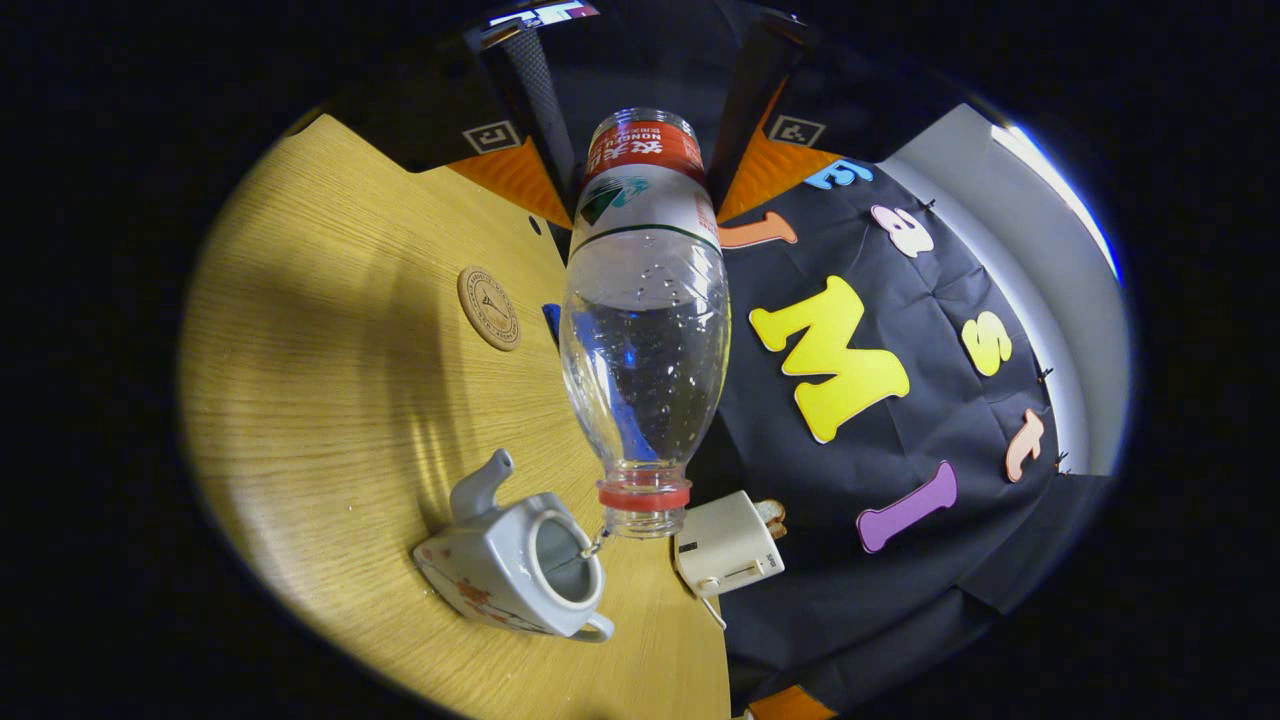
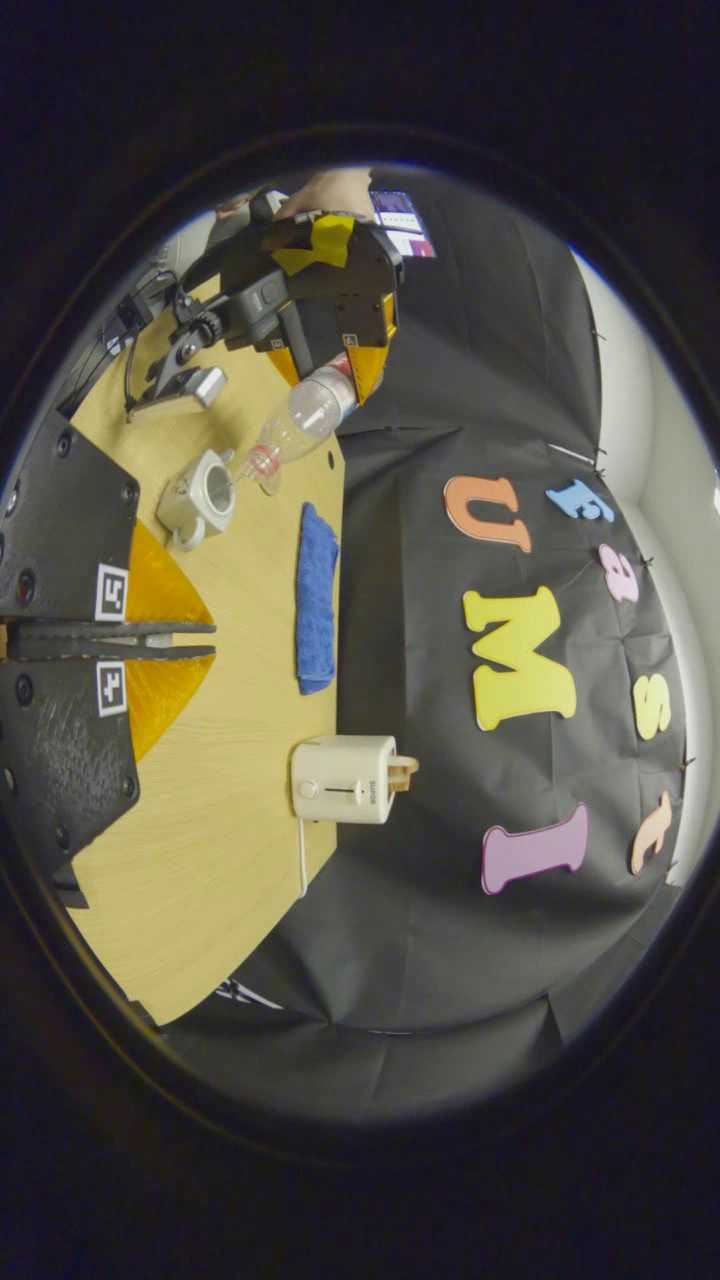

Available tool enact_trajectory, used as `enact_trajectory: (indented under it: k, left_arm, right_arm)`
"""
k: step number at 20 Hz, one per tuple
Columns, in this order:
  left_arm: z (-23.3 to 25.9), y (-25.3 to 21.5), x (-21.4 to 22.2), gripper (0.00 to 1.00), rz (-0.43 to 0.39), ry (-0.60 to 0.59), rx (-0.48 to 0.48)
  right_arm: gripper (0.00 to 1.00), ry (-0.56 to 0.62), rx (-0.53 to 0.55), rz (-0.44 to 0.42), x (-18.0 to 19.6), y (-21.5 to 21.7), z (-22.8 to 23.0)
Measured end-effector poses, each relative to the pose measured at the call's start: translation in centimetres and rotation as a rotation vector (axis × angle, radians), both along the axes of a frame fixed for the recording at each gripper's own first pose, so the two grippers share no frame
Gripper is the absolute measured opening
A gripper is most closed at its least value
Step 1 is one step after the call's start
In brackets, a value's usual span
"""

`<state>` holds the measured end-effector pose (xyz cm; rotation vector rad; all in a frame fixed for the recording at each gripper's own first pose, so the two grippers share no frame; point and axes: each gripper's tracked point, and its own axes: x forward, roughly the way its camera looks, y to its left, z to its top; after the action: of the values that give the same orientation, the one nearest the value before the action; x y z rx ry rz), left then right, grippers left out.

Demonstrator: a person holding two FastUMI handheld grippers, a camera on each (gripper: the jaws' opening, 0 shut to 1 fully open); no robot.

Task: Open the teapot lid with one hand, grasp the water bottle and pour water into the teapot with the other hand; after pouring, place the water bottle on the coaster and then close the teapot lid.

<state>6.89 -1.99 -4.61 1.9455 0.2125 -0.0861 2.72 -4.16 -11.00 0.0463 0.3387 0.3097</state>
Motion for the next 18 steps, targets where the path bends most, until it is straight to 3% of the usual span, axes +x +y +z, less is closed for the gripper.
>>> enact_trajectory:
  k: [4, 5, 6, 18]
  left_arm:
    - [0.2, -0.9, -0.2, 0.74, -0.009, 0.0, 0.02]
    - [0.5, -1.0, -0.2, 0.78, -0.009, -0.008, 0.031]
    - [0.8, -1.2, -0.1, 0.74, -0.011, -0.017, 0.046]
    - [1.4, -1.5, -0.1, 0.74, 0.001, -0.021, 0.088]
  right_arm:
    - [0.0, -0.001, 0.008, 0.001, 0.0, -0.1, 0.0]
    - [0.0, -0.001, 0.009, 0.002, 0.0, -0.1, 0.0]
    - [0.0, -0.001, 0.01, 0.002, 0.0, -0.1, 0.0]
    - [0.0, -0.003, 0.019, 0.006, -0.1, -0.2, -0.1]
